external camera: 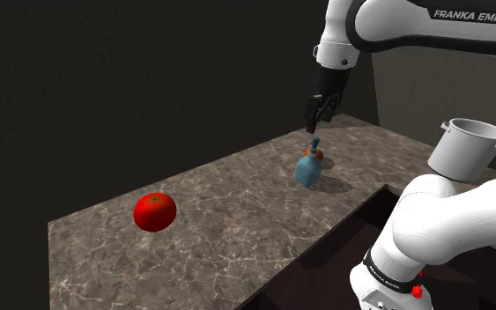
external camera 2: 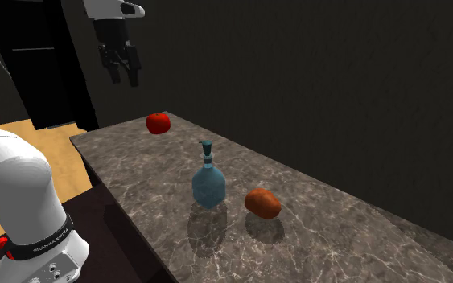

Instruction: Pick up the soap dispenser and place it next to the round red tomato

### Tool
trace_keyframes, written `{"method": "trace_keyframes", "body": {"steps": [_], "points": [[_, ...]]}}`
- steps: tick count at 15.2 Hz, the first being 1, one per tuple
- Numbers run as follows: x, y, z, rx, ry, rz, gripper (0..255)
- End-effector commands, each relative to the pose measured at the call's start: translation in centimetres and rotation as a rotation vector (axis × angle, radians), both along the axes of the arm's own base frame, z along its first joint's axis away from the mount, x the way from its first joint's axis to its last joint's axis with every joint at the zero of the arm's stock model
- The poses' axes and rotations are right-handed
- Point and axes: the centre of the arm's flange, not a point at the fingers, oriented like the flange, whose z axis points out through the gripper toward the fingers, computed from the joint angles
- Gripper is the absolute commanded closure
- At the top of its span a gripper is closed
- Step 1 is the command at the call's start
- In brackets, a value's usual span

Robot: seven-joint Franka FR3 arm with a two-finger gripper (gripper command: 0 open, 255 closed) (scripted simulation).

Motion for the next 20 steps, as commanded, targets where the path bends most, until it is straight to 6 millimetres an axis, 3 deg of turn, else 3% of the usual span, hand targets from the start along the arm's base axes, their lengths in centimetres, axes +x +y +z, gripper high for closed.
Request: {"method": "trace_keyframes", "body": {"steps": [1, 20], "points": [[0.0, 0.0, 0.0, 0.000, 0.000, 0.000, 0], [7.5, -19.5, -13.8, -0.012, 0.018, 0.074, 0]]}}
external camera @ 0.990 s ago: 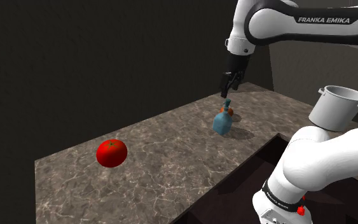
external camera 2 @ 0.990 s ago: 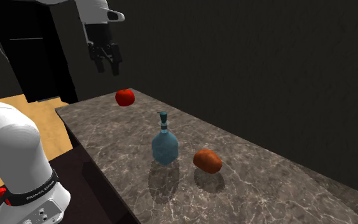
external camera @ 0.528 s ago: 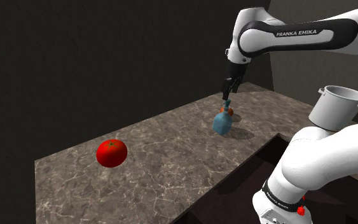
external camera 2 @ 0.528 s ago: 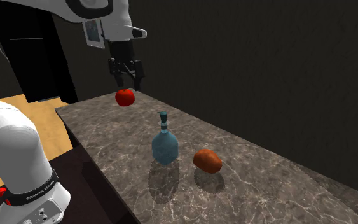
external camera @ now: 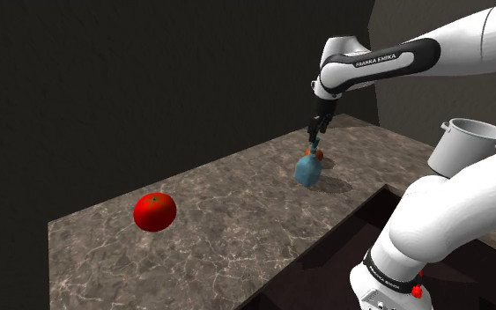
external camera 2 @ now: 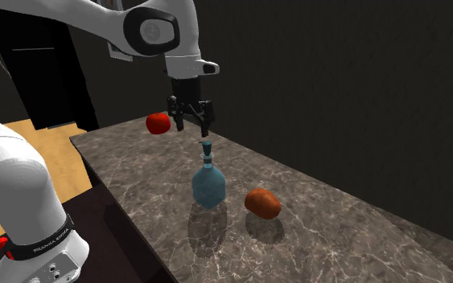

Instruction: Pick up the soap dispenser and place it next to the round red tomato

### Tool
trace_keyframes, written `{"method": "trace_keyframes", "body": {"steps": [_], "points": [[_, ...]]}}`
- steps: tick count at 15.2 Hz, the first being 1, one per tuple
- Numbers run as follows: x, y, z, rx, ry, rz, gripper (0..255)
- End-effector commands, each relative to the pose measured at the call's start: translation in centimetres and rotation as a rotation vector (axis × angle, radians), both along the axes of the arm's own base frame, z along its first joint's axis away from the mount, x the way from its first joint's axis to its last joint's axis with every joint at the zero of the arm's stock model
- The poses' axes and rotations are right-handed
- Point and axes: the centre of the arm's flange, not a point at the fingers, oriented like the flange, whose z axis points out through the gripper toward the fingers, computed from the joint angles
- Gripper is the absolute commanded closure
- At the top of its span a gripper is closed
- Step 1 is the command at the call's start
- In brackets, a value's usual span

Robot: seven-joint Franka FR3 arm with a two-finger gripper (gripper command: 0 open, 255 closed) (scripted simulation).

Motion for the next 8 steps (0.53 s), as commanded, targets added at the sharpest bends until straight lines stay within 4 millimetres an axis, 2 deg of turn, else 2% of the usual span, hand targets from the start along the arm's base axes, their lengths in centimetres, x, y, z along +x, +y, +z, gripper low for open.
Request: {"method": "trace_keyframes", "body": {"steps": [1, 8], "points": [[1.1, -2.2, -1.5, -0.003, 0.001, 0.009, 0], [1.3, -2.8, -5.0, -0.004, 0.002, 0.010, 0]]}}
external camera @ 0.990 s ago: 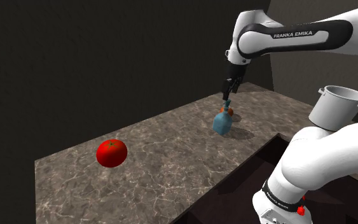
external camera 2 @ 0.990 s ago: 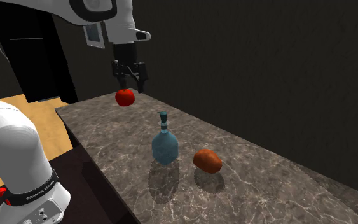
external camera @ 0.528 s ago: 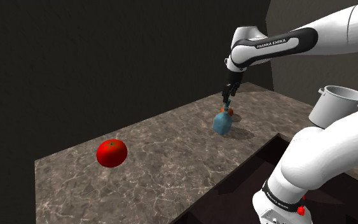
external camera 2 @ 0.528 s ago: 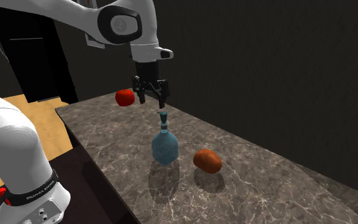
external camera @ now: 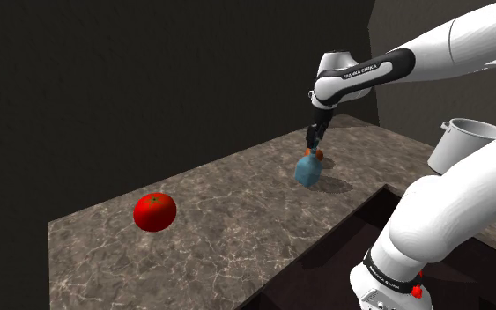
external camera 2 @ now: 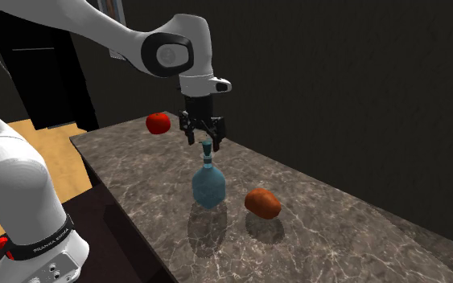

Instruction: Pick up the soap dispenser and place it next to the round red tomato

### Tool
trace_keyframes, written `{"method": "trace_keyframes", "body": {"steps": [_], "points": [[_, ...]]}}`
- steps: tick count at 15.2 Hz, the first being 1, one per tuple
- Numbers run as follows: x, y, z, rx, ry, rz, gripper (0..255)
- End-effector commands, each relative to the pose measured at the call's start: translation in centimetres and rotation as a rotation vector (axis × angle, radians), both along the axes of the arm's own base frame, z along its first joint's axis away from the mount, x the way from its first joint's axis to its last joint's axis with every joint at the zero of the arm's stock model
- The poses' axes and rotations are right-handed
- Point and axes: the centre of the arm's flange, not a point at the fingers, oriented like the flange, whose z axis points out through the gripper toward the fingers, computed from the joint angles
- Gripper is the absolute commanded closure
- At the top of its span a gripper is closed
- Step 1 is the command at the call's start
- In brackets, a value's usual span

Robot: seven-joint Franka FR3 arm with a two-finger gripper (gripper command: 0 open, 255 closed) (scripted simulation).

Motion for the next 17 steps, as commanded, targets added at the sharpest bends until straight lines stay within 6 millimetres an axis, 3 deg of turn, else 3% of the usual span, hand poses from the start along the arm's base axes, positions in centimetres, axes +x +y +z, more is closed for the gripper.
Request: {"method": "trace_keyframes", "body": {"steps": [1, 9, 10, 17], "points": [[-0.10, -0.02, -1.11, 0.000, -0.001, 0.000, 0], [-0.10, -0.04, -1.41, 0.000, -0.001, 0.000, 0], [-0.10, -0.04, -1.41, 0.000, -0.001, 0.000, 255], [-0.10, -0.04, -1.40, 0.000, -0.001, 0.000, 255]]}}
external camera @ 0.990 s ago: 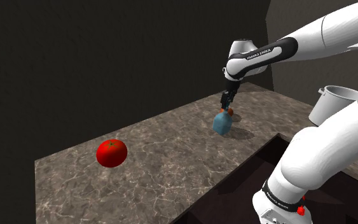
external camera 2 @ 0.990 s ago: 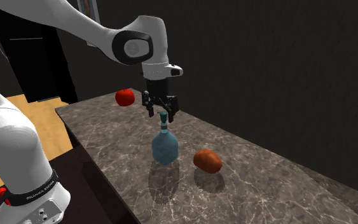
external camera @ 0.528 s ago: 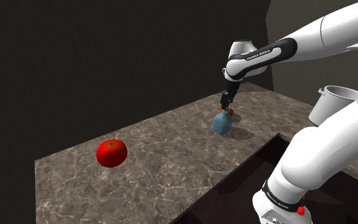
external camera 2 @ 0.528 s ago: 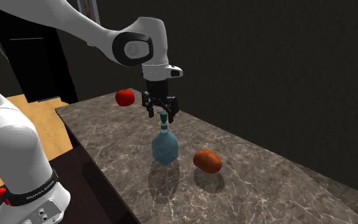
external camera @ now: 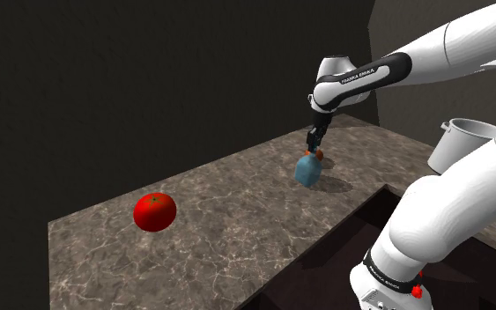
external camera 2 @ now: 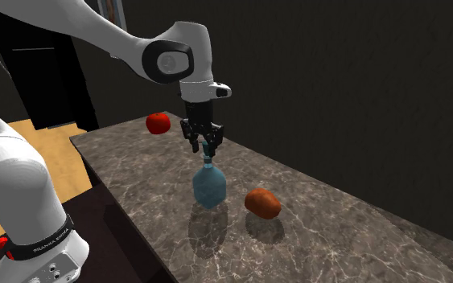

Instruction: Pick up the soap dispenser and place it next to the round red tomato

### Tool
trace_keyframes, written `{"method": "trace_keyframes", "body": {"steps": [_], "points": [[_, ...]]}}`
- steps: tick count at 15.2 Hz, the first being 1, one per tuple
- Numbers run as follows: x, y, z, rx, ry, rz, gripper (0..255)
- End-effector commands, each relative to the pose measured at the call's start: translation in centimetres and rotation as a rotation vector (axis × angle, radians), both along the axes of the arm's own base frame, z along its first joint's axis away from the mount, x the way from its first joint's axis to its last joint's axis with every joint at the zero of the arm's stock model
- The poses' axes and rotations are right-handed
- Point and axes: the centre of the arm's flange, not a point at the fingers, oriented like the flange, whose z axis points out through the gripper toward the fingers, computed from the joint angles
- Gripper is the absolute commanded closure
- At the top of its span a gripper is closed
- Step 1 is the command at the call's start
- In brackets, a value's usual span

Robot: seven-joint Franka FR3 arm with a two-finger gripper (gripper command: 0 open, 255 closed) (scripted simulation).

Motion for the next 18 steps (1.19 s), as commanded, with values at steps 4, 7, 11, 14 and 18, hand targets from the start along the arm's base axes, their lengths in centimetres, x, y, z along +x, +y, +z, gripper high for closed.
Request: {"method": "trace_keyframes", "body": {"steps": [4, 7, 11, 14, 18], "points": [[0.0, 0.0, 1.1, 0.000, 0.000, 0.000, 255], [0.0, 0.0, 2.6, 0.000, 0.000, 0.000, 255], [0.0, 0.0, 4.8, 0.000, 0.000, 0.000, 255], [0.0, 0.0, 6.3, 0.000, 0.000, 0.000, 255], [0.0, 0.0, 8.5, 0.000, 0.000, 0.000, 255]]}}
